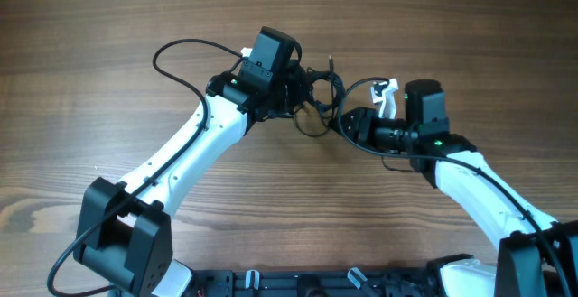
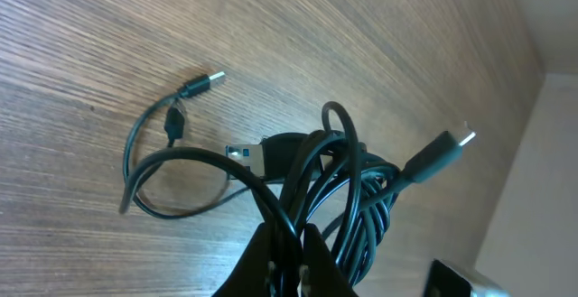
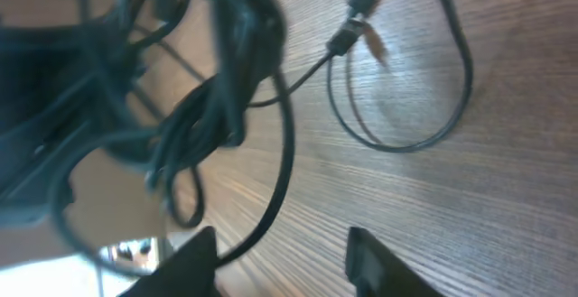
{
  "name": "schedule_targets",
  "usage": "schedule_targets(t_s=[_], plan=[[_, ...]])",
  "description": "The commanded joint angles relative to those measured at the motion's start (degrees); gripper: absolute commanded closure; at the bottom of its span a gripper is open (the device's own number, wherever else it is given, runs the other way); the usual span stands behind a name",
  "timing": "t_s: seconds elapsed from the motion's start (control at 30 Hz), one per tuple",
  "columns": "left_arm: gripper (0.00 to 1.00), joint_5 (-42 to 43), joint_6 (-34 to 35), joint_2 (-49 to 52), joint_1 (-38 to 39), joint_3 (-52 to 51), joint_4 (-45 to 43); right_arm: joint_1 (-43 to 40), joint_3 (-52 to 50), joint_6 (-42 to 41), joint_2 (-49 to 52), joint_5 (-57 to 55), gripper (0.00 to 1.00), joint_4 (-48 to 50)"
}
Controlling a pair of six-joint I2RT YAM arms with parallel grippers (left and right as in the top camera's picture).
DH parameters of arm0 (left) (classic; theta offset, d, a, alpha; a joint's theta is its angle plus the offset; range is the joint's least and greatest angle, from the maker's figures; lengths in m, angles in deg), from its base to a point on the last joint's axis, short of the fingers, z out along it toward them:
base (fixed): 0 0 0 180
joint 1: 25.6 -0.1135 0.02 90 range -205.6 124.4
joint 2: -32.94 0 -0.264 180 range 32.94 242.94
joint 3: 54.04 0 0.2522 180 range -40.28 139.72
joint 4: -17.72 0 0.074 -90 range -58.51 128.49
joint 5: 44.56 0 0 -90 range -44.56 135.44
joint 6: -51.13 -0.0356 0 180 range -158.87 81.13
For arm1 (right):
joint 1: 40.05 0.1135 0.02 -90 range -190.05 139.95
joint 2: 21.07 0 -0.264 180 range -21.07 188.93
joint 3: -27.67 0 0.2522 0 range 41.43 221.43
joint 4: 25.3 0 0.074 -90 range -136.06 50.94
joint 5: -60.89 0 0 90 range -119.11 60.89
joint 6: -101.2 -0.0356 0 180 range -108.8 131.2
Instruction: Untangle cables
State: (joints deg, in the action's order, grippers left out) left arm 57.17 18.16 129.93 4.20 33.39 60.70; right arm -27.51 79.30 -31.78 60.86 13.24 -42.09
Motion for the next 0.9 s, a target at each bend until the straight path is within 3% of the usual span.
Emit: schedule_targets(t_s=[0.0, 0.37, 0.67, 0.77, 0.87], plan=[[0.96, 3.8, -1.1, 0.7, 0.0, 0.2, -0.4, 1.7, -0.1, -10.2, -0.8, -7.0, 0.57, 0.2], [0.96, 12.9, 0.4, 0.6, 0.0, 0.2, -4.0, 3.2, -0.1, -13.9, -0.7, -13.0, 0.53, 1.6], [0.96, 17.0, 3.7, 0.6, -3.1, 0.2, -9.6, 3.8, -0.1, -5.1, -0.7, -12.9, 0.53, -8.9], [0.96, 16.9, 3.6, 0.6, -3.5, 0.2, -10.4, 4.4, -0.1, -5.0, -0.7, -12.8, 0.65, -9.9], [0.96, 16.4, 3.6, 0.6, -3.5, 0.2, -10.2, 4.5, -0.1, -4.9, -0.7, -11.9, 0.96, -9.5]])
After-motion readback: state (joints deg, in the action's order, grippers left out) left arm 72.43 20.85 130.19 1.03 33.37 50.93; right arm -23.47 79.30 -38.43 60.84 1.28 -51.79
